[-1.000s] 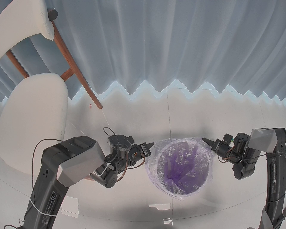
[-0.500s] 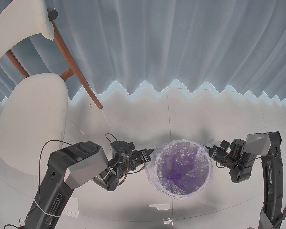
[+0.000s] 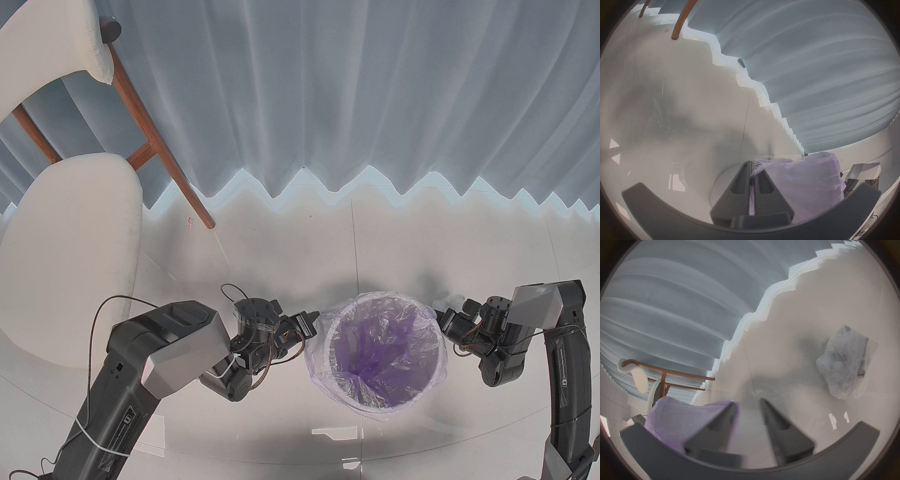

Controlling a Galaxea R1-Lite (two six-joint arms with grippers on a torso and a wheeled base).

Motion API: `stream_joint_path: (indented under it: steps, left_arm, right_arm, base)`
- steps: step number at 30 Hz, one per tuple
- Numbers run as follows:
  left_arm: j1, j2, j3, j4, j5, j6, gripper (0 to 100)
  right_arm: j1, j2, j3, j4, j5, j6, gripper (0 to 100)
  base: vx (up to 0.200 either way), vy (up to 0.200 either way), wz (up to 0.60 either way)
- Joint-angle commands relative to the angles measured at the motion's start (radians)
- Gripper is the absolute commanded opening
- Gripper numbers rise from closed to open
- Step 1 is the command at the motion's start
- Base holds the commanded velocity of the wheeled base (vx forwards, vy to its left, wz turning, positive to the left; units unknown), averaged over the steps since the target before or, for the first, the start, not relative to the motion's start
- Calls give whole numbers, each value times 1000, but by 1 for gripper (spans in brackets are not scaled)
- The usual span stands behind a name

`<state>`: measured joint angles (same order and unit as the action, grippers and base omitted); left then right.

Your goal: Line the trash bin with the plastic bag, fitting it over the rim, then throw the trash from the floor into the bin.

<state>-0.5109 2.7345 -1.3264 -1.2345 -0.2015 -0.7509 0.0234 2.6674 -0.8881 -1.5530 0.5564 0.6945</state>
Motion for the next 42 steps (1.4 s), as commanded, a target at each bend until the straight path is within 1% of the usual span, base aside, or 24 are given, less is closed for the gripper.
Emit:
stream_joint_path:
  steps: [1,3,4,5,6,7,9,10,15,18,20,21,24,27,28,29,30,33,34,36,37,38,39,42]
  left_arm:
    - [-3,-24,6,-16,42,-8,0]
    - [0,-47,19,-33,57,-12,0]
    - [5,-78,58,-57,60,-13,0]
    - [12,-102,87,-72,59,-13,0]
    - [14,-108,96,-77,59,-15,0]
    - [18,-144,145,-103,59,-22,0]
    - [18,-174,202,-132,57,-39,0]
    - [17,-197,256,-160,57,-47,0]
    - [14,-240,398,-255,62,-50,0]
    - [6,-254,452,-278,57,-48,0]
    - [-3,-252,461,-277,50,-48,0]
    - [-6,-248,454,-277,48,-50,100]
    - [-11,-216,415,-278,68,-51,100]
    - [-1,-193,418,-281,105,-51,100]
    - [6,-191,426,-287,131,-53,100]
    - [6,-191,426,-287,131,-53,100]
    - [28,-196,466,-313,148,-54,100]
    - [38,-240,543,-315,154,-47,100]
    - [38,-243,546,-315,154,-45,100]
    - [18,-280,642,-315,154,-41,100]
    - [6,-288,676,-315,154,-38,100]
    - [6,-288,676,-315,154,-38,100]
    - [-17,-305,725,-315,154,-24,100]
    - [-32,-299,733,-315,152,-10,100]
  right_arm:
    - [-10,-52,29,-16,-35,43,100]
    - [-28,-92,63,-16,-39,88,100]
    - [-51,-153,107,-16,-38,145,100]
    - [-66,-190,130,-16,-35,178,100]
    - [-69,-198,138,-16,-35,186,100]
    - [-86,-235,167,-16,-35,217,100]
    - [-102,-265,201,-16,-35,221,100]
    - [-111,-291,239,-16,-35,218,100]
    - [-131,-379,367,-16,-35,191,100]
    - [-142,-419,429,-16,-36,171,100]
    - [-143,-436,456,-16,-39,154,100]
    - [-143,-448,468,-16,-41,143,100]
    - [-148,-506,512,-16,-41,117,100]
    - [-154,-552,546,-16,-41,109,100]
    - [-163,-584,564,-16,-41,109,100]
    - [-163,-584,564,-16,-41,109,100]
    - [-180,-638,597,-16,-41,106,100]
    - [-206,-710,650,-15,-41,102,100]
    - [-207,-715,653,-15,-41,102,100]
    - [-215,-778,718,-15,-41,102,100]
    - [-217,-796,739,-15,-41,102,100]
    - [-217,-796,739,-15,-41,102,100]
    - [-215,-836,770,-15,-41,99,100]
    - [-215,-871,793,-13,-41,96,100]
  base:
    - [0,0,0]
    - [0,0,0]
    - [0,0,0]
    - [0,0,0]
    - [0,0,0]
    - [0,0,0]
    - [0,0,0]
    - [0,0,0]
    - [0,0,0]
    - [0,0,0]
    - [0,0,0]
    - [0,0,0]
    - [0,0,0]
    - [0,0,0]
    - [0,0,0]
    - [0,0,0]
    - [0,0,0]
    - [0,0,0]
    - [0,0,0]
    - [0,0,0]
    - [0,0,0]
    - [0,0,0]
    - [0,0,0]
    - [0,0,0]
